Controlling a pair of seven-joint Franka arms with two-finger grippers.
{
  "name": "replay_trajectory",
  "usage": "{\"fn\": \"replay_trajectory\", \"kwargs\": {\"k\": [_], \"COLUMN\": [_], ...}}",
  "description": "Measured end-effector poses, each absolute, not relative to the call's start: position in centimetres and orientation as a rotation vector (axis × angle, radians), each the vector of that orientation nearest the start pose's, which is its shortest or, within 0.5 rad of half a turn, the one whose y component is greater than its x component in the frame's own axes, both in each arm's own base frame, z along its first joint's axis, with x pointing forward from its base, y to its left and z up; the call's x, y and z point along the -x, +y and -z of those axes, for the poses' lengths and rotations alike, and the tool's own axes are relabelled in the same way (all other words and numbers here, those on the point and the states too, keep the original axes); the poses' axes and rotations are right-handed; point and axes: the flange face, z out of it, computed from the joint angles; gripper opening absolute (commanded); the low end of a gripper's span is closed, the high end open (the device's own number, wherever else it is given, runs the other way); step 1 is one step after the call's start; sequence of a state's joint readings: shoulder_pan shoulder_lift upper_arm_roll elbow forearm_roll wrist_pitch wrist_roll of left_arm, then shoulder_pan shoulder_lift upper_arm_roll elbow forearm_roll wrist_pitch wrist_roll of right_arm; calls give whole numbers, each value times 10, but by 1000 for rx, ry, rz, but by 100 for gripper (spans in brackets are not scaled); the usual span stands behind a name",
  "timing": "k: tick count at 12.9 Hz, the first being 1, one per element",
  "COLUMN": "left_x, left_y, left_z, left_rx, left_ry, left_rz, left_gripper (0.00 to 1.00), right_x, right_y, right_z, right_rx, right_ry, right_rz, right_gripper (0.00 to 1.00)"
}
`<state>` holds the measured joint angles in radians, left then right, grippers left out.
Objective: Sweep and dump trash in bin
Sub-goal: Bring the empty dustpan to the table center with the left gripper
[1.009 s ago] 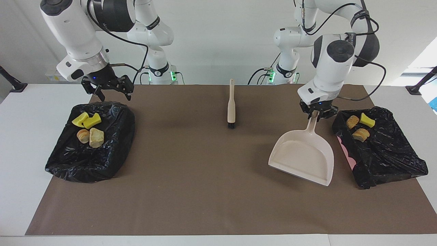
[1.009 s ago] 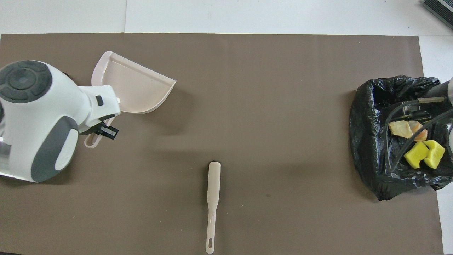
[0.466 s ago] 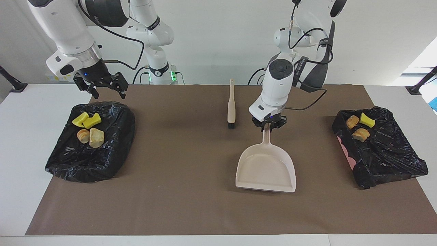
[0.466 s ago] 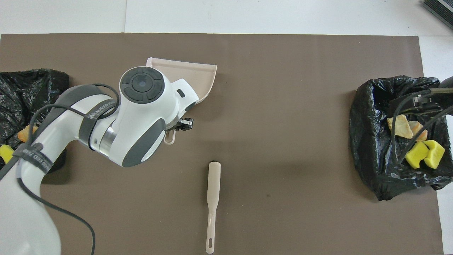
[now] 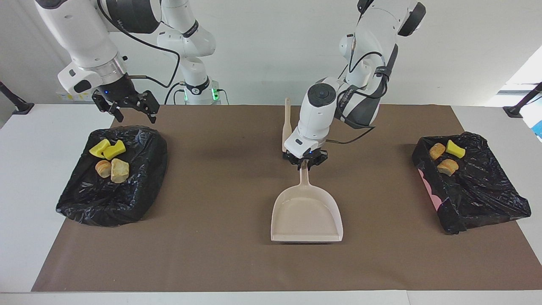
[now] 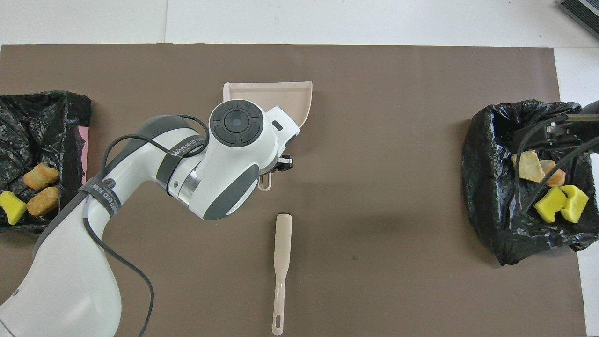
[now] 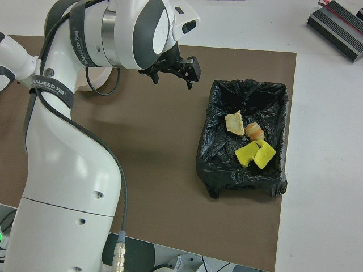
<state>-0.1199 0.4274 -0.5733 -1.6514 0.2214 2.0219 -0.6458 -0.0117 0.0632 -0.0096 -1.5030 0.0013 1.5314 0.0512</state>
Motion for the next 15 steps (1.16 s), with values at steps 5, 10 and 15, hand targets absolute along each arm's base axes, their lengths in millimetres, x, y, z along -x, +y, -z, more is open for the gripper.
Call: {"fn": "replay_trajectory", "kwargs": {"k": [5, 10, 15], "left_x": [-532, -533, -533], "left_y": [-420, -423, -422], "left_z": [-371, -368, -366], "left_rx": [3140, 3147, 3145], "left_ry": [198, 201, 201], "left_rz": [10, 11, 4], "left_gripper": [0, 33, 53], "right_x": [-573, -572, -573], "right_y": [-9, -11, -6], "right_z": [-619, -619, -619], "right_rx": [3139, 3139, 3139], "right_ry": [119, 125, 113], "right_rz": [-20, -20, -20], "right_gripper": [100, 100, 100]}}
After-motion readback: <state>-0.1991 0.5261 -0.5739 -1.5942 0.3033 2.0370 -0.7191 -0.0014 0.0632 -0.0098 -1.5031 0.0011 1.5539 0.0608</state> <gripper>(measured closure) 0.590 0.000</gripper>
